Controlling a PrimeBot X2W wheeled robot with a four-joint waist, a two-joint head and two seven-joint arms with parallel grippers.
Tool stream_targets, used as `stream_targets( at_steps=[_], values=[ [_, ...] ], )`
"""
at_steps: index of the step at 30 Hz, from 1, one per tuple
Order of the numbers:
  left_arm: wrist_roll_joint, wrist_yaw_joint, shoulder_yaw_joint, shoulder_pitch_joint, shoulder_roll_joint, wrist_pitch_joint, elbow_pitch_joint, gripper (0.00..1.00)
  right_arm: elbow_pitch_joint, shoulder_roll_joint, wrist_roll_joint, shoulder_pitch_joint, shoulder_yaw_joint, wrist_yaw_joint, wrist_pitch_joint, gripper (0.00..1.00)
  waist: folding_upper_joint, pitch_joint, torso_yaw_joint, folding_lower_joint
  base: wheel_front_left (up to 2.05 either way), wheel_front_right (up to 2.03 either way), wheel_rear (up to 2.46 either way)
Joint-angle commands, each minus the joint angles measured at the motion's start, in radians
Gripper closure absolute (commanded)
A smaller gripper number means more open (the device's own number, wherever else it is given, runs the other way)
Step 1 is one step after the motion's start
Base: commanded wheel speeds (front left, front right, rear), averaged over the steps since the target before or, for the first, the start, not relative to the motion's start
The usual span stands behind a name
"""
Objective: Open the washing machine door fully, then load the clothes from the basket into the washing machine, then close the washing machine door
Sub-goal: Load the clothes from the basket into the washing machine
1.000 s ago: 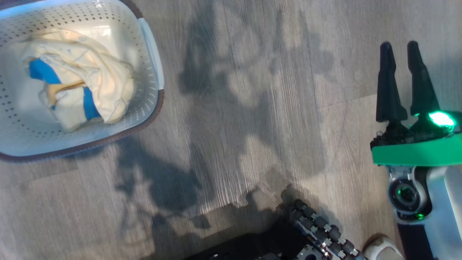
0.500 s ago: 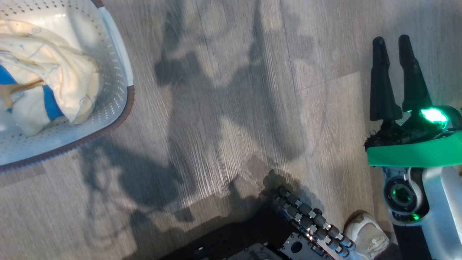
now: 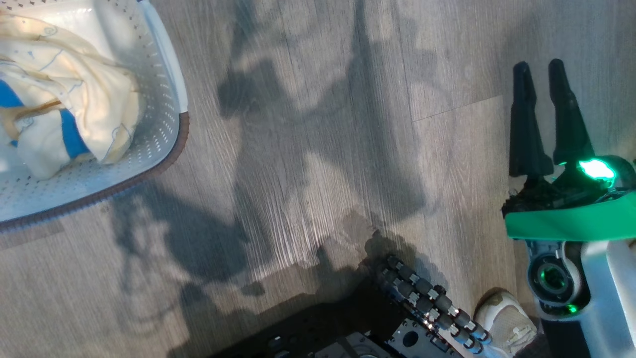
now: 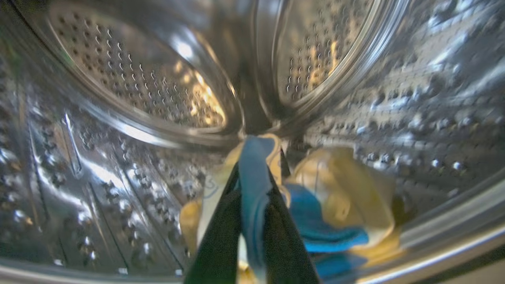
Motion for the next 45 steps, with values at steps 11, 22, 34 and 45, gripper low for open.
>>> stream_targets(
  at_steps=[11,22,34,45],
  values=[
    [-0.024,-0.008,0.007,-0.055,-0.003,0.007,0.065,0.00,-0.028,-0.011,-0.004,0.030,0.017,0.004,-0.007,0.00,0.0000,-0.002,0.005,-0.0001,0.00,0.00,0.00],
    [-0.076,0.012,0.022,0.031,-0.002,-0.033,0.016,0.00,-0.015,-0.011,-0.026,-0.008,0.016,0.004,-0.007,0.00,0.0000,-0.036,0.022,-0.0001,0.00,0.00,0.00],
    [-0.191,0.122,0.084,0.347,-0.011,-0.135,-0.181,0.00,0.005,-0.011,-0.097,0.002,-0.051,0.004,-0.007,0.00,0.0000,-0.135,0.104,-0.0001,0.00,0.00,0.00],
    [-0.271,0.273,0.127,0.769,-0.010,-0.241,-0.542,0.00,0.032,-0.011,-0.183,0.046,-0.116,0.004,-0.007,0.00,0.0000,-0.260,0.191,-0.0001,0.00,0.00,0.00]
  ],
)
